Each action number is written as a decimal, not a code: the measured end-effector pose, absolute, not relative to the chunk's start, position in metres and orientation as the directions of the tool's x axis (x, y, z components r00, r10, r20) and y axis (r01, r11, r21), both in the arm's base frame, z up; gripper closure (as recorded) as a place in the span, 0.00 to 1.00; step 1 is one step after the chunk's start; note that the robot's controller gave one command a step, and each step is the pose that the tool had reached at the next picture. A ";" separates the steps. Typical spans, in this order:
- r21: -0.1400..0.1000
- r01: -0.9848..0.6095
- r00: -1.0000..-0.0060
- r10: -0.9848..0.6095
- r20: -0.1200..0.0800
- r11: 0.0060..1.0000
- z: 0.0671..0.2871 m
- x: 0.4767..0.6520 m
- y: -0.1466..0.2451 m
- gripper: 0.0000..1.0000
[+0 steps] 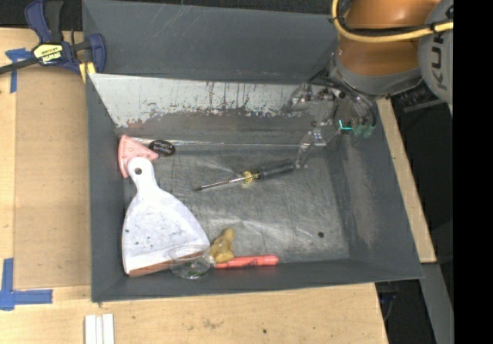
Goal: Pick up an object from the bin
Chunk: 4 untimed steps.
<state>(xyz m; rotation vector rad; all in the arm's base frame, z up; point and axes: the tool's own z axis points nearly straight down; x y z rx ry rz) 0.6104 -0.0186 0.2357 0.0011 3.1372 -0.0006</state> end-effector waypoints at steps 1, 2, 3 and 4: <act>-0.002 -0.011 -1.000 -0.011 -0.011 1.000 0.188 0.599 0.022 0.00; 0.000 -0.163 -0.987 -0.163 -0.007 0.987 0.132 0.603 0.038 0.00; -0.001 -0.228 -0.974 -0.228 0.002 0.974 0.109 0.601 0.070 0.00; -0.003 -0.250 -0.968 -0.250 -0.014 0.968 0.076 0.621 -0.011 1.00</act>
Offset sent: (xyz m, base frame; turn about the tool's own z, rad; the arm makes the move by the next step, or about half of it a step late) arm -0.0045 0.0580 -0.1383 -0.2367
